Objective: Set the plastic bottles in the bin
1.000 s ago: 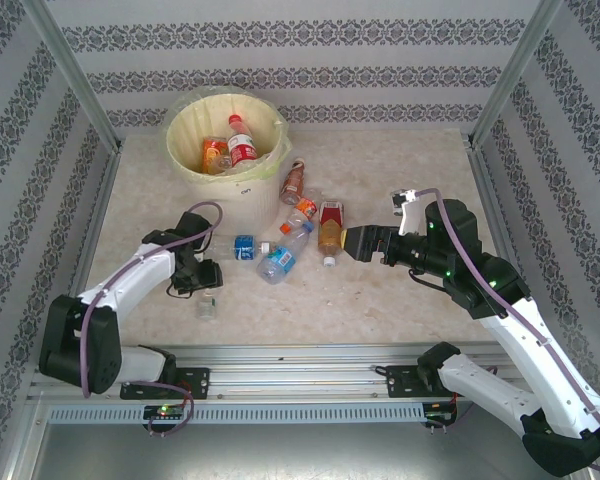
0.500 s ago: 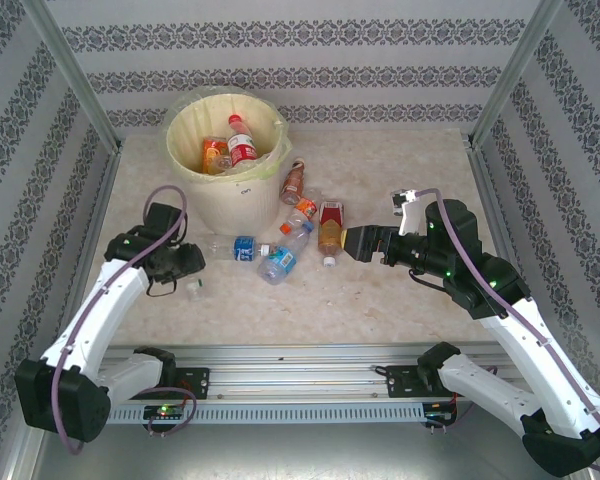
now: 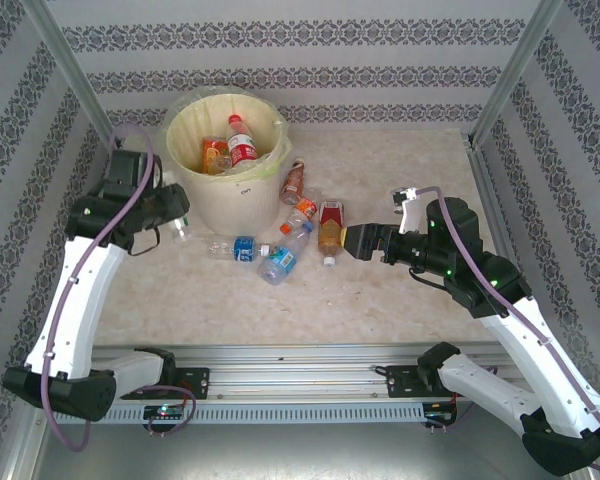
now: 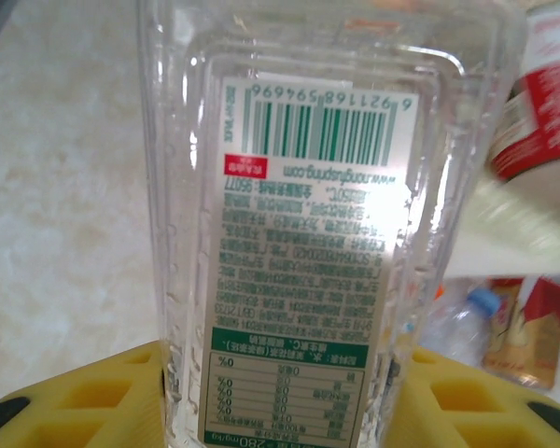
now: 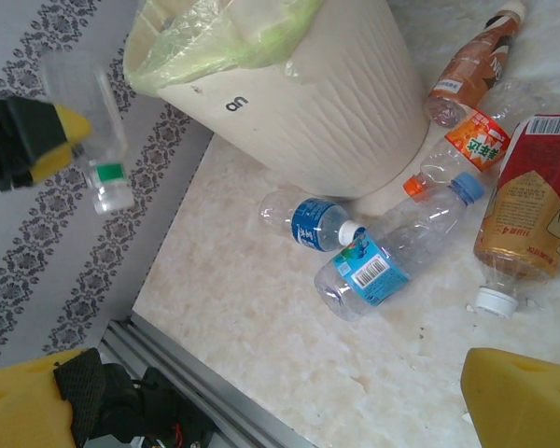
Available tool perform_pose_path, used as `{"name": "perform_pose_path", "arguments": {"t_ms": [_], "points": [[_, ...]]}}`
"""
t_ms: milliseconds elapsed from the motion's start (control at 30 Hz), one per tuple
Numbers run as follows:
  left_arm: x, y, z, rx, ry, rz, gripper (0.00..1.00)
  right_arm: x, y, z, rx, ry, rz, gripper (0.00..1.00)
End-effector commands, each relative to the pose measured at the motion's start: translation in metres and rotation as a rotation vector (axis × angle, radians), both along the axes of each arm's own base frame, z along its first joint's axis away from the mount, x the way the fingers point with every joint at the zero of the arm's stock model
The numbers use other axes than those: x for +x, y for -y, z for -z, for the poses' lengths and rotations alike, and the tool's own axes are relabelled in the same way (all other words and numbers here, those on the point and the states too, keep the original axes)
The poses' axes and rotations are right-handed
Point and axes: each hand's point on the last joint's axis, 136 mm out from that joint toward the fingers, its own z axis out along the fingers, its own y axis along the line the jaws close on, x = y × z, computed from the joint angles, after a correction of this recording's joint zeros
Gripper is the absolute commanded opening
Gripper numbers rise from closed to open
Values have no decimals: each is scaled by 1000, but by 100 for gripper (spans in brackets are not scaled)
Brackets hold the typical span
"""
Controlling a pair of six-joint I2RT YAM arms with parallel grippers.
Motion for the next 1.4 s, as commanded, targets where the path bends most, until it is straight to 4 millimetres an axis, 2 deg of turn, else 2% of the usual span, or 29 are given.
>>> {"name": "perform_pose_path", "arguments": {"t_ms": [0, 233, 400, 500, 667, 833, 1000, 1133, 1233, 1367], "points": [[14, -5, -34, 31, 66, 15, 48, -4, -4, -19, 24, 50, -34, 98], [59, 13, -96, -28, 218, 69, 48, -5, -4, -24, 27, 57, -41, 98], [93, 27, -122, -43, 300, 137, 49, -6, -3, -25, 28, 58, -37, 98], [113, 35, -125, -29, 316, 190, 49, -7, -3, -23, 27, 55, -37, 98], [143, 44, -108, -4, 294, 246, 49, -7, -2, -21, 25, 50, -32, 98], [164, 52, -71, -22, 201, 274, 51, -7, -1, -18, 19, 41, -30, 98], [174, 59, -28, -60, 69, 282, 54, -6, -2, -14, 15, 27, -33, 98], [176, 60, -4, -85, -9, 262, 54, -5, -3, -11, 12, 24, -32, 98], [177, 61, 9, -105, -50, 250, 55, -5, -3, -8, 10, 17, -30, 98], [177, 60, 16, -113, -84, 233, 63, -5, -3, -7, 7, 15, -31, 98]]}}
